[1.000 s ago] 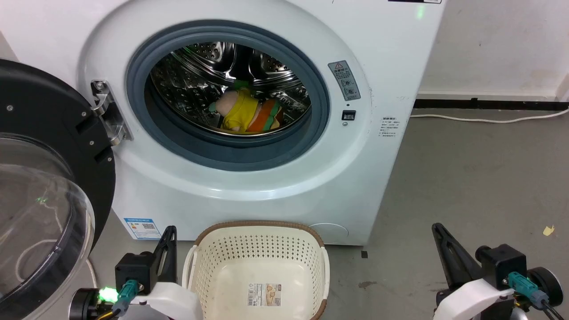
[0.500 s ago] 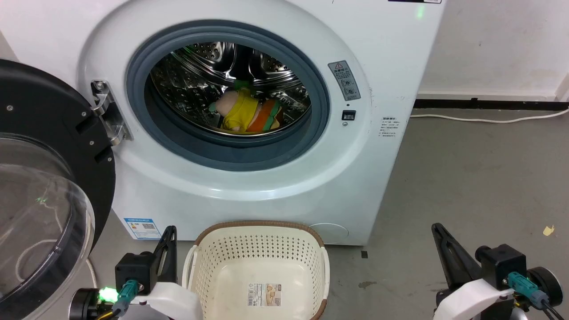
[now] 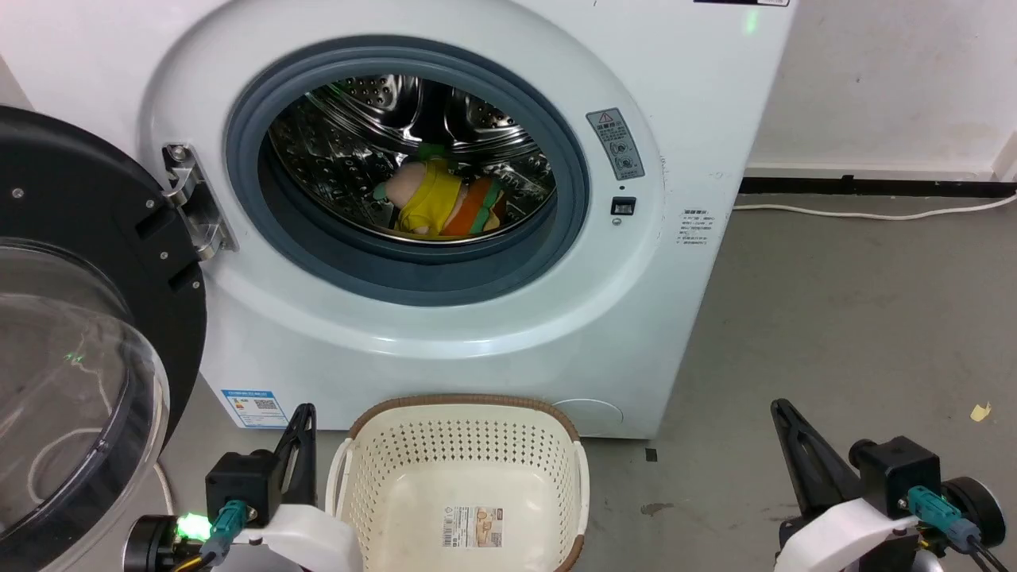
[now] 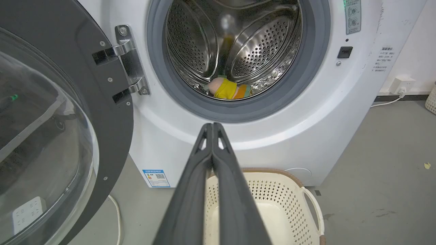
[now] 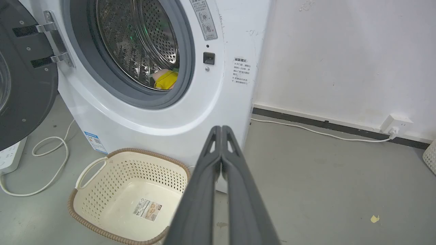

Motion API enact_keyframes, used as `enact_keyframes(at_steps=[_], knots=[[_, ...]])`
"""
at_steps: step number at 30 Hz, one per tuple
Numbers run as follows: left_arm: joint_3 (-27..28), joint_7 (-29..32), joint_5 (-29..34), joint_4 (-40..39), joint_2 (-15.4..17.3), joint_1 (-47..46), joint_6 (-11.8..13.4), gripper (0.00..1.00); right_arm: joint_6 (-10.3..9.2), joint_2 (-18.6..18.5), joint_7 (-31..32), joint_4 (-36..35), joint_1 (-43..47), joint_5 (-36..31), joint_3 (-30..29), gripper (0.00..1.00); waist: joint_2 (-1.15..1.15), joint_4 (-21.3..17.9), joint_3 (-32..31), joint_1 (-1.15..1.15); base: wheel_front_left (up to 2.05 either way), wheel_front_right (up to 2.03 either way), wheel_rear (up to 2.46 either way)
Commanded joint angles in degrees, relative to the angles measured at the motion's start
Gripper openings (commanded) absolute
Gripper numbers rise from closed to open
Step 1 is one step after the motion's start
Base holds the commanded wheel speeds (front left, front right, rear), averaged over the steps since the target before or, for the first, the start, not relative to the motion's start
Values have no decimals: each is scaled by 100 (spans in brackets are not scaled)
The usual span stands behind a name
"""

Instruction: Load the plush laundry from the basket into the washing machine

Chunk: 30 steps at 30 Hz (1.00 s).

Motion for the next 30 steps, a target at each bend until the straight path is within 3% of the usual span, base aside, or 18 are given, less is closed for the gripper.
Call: enact_keyframes(at_steps=[1, 30], knots=[[5, 2, 16, -25, -1, -87, -32, 0, 3, -4, 8, -25, -68, -43, -14, 0, 0, 0, 0, 0, 0, 0, 0], [5, 2, 16, -25, -1, -87, -32, 0, 3, -4, 8, -25, -68, -43, -14, 0, 0, 0, 0, 0, 0, 0, 0]])
